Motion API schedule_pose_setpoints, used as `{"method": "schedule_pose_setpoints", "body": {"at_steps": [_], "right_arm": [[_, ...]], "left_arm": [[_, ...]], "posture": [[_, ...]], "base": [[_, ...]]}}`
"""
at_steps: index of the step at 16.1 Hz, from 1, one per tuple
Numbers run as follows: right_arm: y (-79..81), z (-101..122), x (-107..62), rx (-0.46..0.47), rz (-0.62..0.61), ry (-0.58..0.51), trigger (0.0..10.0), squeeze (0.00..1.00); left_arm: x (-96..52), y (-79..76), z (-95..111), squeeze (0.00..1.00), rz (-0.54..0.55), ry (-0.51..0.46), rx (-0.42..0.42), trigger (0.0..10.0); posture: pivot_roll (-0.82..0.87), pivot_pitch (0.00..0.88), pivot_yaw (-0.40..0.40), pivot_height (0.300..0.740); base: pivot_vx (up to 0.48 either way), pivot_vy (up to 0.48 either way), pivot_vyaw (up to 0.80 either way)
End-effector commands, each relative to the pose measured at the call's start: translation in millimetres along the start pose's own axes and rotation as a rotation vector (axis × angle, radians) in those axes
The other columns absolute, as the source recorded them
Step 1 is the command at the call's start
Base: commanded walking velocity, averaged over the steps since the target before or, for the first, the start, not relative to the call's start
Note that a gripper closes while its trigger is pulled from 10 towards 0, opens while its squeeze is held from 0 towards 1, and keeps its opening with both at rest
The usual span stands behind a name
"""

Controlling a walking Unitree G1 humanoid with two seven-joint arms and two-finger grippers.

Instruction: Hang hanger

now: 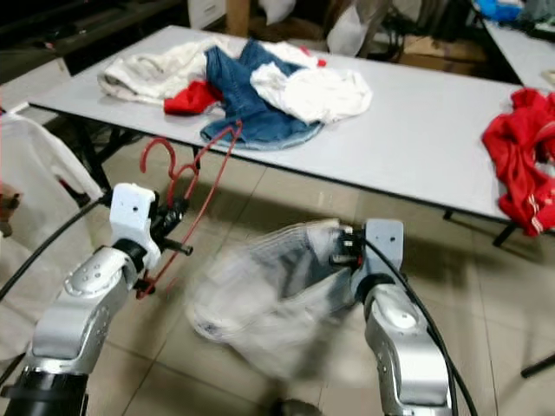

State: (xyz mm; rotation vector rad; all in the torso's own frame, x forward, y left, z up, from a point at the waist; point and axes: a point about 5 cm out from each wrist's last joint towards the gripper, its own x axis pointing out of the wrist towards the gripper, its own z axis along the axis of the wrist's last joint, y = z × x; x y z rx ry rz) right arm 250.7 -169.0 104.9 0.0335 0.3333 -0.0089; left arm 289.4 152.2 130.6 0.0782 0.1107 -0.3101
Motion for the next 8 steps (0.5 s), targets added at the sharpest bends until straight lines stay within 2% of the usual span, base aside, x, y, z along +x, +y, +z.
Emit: {"method": "schedule_pose_setpoints", "body": {"at_steps": [1,3,8], "right_arm": [[-3.4,15.2,-2.4,-0.003,-0.006,-0.067,10.0,0.0],[-3.1,15.0,-2.3,-0.009,-0.003,-0.061,10.0,0.0],[-1.6,14.2,-2.8,-0.008,0.0,-0.059,10.0,0.0]], "left_arm": [[1.0,-1.3,0.4,0.0,-0.002,-0.003,0.005,10.0],[1.0,-1.4,0.2,0.0,-0.002,-0.003,0.005,10.0],[0.8,-0.7,0.5,0.0,-0.002,-0.005,0.009,10.0]], "posture": [[-0.09,0.0,-0.004,0.74],[-0.09,0.0,-0.005,0.74],[-0.09,0.0,-0.002,0.74]], "base": [[0.0,-0.259,0.0],[0.0,-0.251,0.0],[0.0,-0.254,-0.8]]}}
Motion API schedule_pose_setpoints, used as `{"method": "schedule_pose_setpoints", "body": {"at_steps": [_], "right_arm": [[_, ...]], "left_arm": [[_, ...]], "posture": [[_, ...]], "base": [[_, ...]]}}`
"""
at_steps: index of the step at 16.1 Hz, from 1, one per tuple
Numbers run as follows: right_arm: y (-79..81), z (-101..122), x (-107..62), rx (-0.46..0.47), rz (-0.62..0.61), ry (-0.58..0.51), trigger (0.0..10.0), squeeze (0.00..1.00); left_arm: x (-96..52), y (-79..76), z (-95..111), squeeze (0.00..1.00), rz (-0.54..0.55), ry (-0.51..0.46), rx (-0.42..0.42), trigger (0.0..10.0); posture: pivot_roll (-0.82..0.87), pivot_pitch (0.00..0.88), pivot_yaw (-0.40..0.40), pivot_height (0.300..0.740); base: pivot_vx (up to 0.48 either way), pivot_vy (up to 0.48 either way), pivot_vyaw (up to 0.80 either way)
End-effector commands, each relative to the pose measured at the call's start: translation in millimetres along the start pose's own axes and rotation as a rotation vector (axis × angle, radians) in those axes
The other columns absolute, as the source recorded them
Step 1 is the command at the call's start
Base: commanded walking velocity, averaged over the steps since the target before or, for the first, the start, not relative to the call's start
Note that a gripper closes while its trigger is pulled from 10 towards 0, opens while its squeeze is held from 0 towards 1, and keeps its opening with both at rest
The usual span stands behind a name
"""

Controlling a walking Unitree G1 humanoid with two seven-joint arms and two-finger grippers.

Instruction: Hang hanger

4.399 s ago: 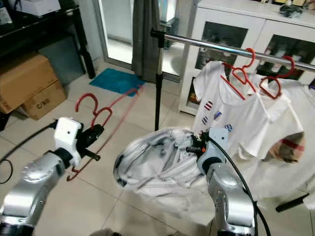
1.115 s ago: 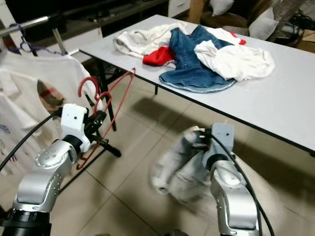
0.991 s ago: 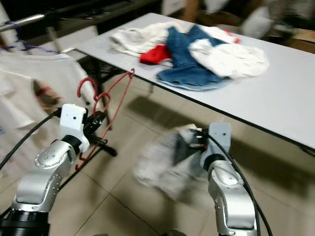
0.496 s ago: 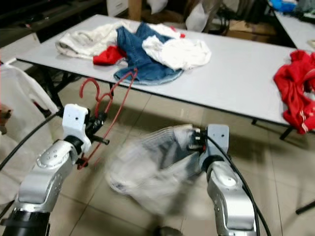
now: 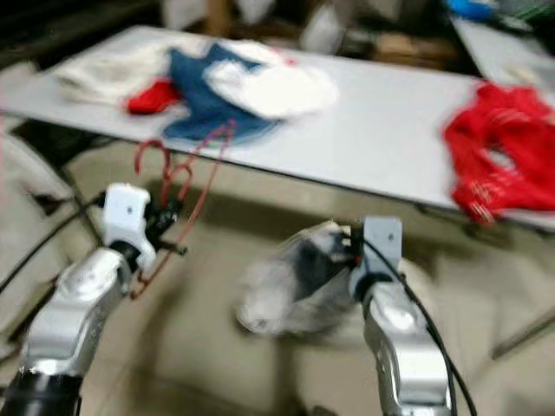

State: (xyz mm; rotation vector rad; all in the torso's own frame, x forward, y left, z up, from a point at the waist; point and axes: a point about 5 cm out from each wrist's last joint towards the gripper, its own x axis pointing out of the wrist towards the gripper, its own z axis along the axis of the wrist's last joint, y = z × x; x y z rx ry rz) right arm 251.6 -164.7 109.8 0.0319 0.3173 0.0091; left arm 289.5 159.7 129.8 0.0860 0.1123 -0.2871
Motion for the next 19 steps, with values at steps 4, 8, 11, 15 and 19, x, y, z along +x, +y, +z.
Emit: {"method": "schedule_pose_setpoints", "body": {"at_steps": [4,8,11,15,19], "right_arm": [[-6.0,8.8,-2.9,0.001,-0.023,-0.042,10.0,0.0],[-2.5,15.5,-3.7,-0.019,0.021,-0.061,10.0,0.0],[-0.1,26.5,-2.7,-0.1,0.022,-0.092,10.0,0.0],[-1.4,49.1,-1.3,-0.064,0.049,-0.182,10.0,0.0],[-2.0,74.5,-1.2,-0.051,0.069,-0.268,10.0,0.0]], "left_arm": [[3.0,-7.7,1.9,0.0,-0.029,-0.006,0.003,10.0],[2.2,-5.7,4.6,0.0,-0.015,-0.019,-0.011,10.0],[1.1,-2.6,6.2,0.0,-0.008,-0.033,-0.031,10.0],[-2.6,-1.3,10.3,0.0,-0.005,-0.046,-0.044,10.0],[-2.6,-0.1,15.7,0.0,0.006,-0.059,-0.048,10.0]], "posture": [[-0.1,0.0,0.007,0.74],[-0.09,0.0,0.008,0.74],[-0.09,0.0,0.007,0.74],[-0.08,0.0,-0.004,0.74],[-0.07,0.0,-0.01,0.74]], "base": [[0.0,-0.19,-0.57],[0.0,0.0,0.0],[0.0,0.0,0.0],[0.207,0.0,0.0],[0.296,0.0,-0.8]]}}
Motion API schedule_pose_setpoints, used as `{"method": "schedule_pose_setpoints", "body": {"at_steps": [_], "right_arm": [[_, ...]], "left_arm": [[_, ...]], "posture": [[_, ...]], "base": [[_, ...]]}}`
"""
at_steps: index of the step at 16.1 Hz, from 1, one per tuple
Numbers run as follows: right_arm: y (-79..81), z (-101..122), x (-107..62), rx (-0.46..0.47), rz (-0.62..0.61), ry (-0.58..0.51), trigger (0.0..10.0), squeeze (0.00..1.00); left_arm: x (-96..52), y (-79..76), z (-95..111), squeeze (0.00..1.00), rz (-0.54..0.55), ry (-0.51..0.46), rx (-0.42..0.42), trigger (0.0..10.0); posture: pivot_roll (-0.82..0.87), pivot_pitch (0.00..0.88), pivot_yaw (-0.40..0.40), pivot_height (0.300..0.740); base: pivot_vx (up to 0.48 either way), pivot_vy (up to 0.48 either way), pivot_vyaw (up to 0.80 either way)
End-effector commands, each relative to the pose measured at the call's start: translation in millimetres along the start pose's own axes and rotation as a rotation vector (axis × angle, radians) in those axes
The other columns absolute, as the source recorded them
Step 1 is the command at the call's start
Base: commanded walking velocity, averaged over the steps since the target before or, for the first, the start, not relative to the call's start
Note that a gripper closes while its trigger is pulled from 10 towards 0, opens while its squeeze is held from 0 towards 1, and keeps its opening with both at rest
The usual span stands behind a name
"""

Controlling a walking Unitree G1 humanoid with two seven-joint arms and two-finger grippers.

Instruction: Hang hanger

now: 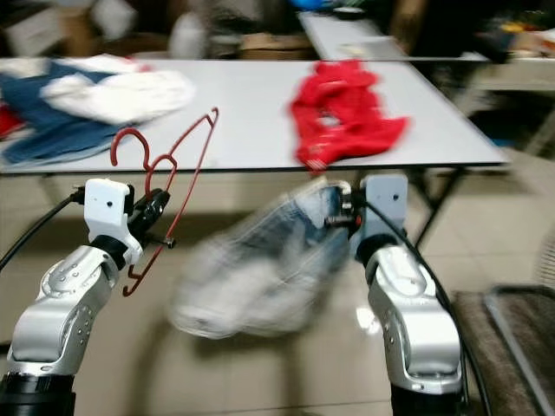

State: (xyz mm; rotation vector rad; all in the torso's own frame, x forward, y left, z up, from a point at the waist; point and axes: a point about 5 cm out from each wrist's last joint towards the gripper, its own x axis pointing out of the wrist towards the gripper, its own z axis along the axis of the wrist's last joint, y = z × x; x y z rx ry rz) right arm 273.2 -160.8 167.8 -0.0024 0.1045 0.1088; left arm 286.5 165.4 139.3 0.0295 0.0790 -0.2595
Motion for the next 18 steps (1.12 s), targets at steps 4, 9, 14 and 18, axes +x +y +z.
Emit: {"method": "schedule_pose_setpoints", "body": {"at_steps": [4,9,14,18], "right_arm": [[-14.2,32.9,-1.4,0.05,-0.067,-0.141,10.0,0.0],[-13.8,49.7,-2.2,0.089,-0.047,-0.22,10.0,0.0],[-19.3,57.2,-1.5,0.098,-0.072,-0.259,10.0,0.0],[-25.5,53.1,-1.0,0.099,-0.105,-0.24,10.0,0.0]], "left_arm": [[2.1,-4.4,12.2,0.0,-0.008,-0.037,0.004,10.0],[5.1,-2.5,21.1,0.0,0.03,-0.069,0.004,10.0],[6.3,0.5,24.3,0.0,0.057,-0.08,-0.011,10.0],[6.6,0.6,22.5,0.0,0.069,-0.07,-0.021,10.0]], "posture": [[-0.08,0.0,-0.01,0.74],[-0.08,0.0,-0.012,0.74],[-0.08,0.0,-0.015,0.74],[-0.08,0.0,-0.02,0.74]], "base": [[0.318,0.0,-0.6],[0.333,0.0,0.0],[0.341,0.0,0.0],[0.347,0.0,0.0]]}}
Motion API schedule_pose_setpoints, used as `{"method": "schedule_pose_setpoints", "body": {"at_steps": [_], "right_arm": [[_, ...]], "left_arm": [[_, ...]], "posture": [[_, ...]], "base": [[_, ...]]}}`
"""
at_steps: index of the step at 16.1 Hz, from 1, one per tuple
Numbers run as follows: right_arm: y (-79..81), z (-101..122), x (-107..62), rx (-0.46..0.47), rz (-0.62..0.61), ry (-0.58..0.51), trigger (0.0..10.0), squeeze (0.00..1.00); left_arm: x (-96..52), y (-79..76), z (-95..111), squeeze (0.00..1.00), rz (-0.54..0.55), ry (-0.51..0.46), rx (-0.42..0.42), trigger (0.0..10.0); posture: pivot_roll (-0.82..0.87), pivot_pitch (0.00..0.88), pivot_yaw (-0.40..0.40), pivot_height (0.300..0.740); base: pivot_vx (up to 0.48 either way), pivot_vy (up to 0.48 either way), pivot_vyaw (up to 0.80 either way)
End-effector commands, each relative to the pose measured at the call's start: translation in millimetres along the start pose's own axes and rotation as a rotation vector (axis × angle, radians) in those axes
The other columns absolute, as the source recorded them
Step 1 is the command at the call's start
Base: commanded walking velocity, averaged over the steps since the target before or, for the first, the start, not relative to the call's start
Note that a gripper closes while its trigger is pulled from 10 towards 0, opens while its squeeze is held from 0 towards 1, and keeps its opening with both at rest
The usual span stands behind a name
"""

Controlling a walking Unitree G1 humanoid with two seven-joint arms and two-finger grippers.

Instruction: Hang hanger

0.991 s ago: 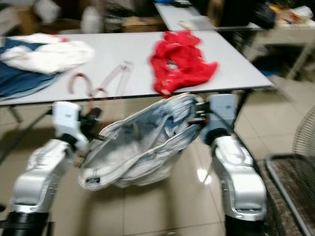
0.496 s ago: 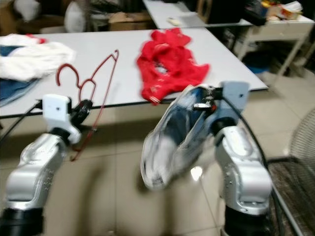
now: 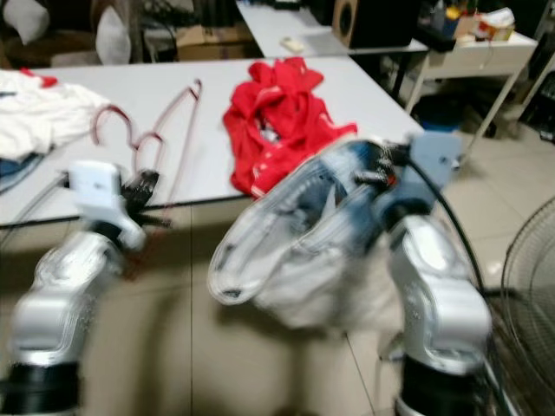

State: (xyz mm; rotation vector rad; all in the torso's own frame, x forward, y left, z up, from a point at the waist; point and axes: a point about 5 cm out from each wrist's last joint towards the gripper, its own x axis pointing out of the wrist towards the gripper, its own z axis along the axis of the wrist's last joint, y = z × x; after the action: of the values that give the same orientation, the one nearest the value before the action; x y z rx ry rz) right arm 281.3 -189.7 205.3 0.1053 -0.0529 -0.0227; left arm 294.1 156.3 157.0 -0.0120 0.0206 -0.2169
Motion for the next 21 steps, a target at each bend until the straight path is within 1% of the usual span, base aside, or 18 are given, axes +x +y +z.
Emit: {"method": "schedule_pose_setpoints", "body": {"at_steps": [1,5,7,11,12,18,21], "right_arm": [[7.3,12.8,0.2,0.01,0.05,-0.061,10.0,0.0],[10.0,9.5,0.5,0.011,0.057,-0.045,10.0,0.0],[8.0,7.8,1.3,0.023,0.046,-0.033,10.0,0.0],[7.8,7.4,1.8,0.016,0.054,-0.025,10.0,0.0],[7.6,8.1,1.9,0.014,0.053,-0.029,10.0,0.0],[6.4,10.1,1.2,0.021,0.053,-0.042,10.0,0.0],[6.8,10.6,1.2,0.031,0.058,-0.043,10.0,0.0]], "left_arm": [[-1.7,5.9,1.2,0.0,0.018,0.007,0.019,10.0],[-3.3,4.3,-1.6,0.0,0.012,0.018,0.02,10.0],[-3.8,3.7,-1.9,0.0,0.012,0.021,0.019,10.0],[-4.4,2.4,-1.3,0.0,0.017,0.015,0.022,10.0],[-4.5,2.3,-0.3,0.0,0.019,0.01,0.029,10.0],[-6.6,9.1,1.0,0.0,0.063,0.0,0.037,10.0],[-8.7,19.3,2.2,0.0,0.12,-0.005,0.05,10.0]], "posture": [[-0.08,0.0,-0.022,0.74],[-0.08,0.0,-0.028,0.74],[-0.07,0.0,-0.032,0.74],[-0.07,0.0,-0.042,0.74],[-0.07,0.0,-0.043,0.74],[-0.07,0.0,-0.045,0.74],[-0.06,0.0,-0.047,0.74]], "base": [[0.345,0.0,0.0],[0.347,0.0,0.0],[0.349,0.0,0.0],[0.35,0.0,-0.68],[0.349,0.0,0.0],[0.35,0.0,0.0],[0.349,0.0,0.0]]}}
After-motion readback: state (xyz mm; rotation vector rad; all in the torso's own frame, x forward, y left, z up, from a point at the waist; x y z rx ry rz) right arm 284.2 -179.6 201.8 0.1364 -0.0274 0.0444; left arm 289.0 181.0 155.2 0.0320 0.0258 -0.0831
